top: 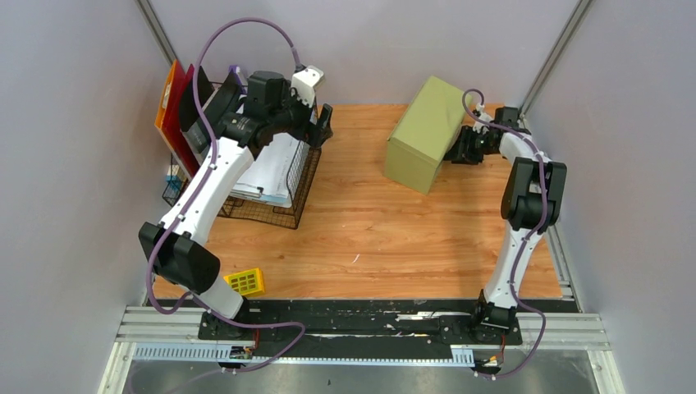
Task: Organize the desk
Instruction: Close the drawer in the storage box, then move the storage box to the corner of the board.
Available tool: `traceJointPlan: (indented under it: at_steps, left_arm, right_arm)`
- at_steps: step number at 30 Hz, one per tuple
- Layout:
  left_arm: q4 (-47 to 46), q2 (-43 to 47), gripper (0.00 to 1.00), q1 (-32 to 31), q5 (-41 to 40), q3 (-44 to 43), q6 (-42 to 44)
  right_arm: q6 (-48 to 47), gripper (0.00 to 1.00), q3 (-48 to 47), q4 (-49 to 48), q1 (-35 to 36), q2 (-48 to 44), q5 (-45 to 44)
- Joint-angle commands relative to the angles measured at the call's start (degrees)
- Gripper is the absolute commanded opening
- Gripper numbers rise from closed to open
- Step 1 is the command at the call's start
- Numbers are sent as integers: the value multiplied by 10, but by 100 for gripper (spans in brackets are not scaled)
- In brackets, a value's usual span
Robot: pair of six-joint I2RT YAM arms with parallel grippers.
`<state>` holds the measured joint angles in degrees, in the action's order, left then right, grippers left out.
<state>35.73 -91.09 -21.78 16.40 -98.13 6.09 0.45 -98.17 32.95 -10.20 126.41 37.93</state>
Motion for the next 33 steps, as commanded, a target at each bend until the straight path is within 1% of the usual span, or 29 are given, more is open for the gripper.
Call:
traceJointPlan:
  at_steps: [1,4,8,12,15,18,21,26,30,33]
  left_arm:
    - [-16,2,100,-2,3,4,-2]
    - [-19,4,100,-2,0,11,2]
    - [-21,4,100,-2,-6,16,7]
    - [-22,4,100,-1,-7,17,9]
    - [-25,1,100,-2,-6,18,8]
    - [-28,-1,100,-2,-5,21,6]
    - [-26,-6,100,-2,-6,21,3]
    - [-19,-1,100,-2,-12,22,5]
    - [-16,6,100,-1,-24,24,13]
    - [-12,11,100,-2,-32,24,19]
  right_arm:
    - [4,37,34,-36,0,-77,16]
    - [-11,37,95,-48,0,-120,30]
    - [-57,36,171,-54,5,-176,43]
    - [-92,36,237,-78,24,-227,43]
    - [-98,36,264,-112,47,-246,37]
    - [-100,34,268,-158,79,-245,8]
    - [-106,31,244,-186,116,-226,-16]
    - [-97,30,219,-195,178,-202,-18]
    - [-92,30,207,-196,232,-189,-39]
    - [-87,30,175,-196,267,-164,-62]
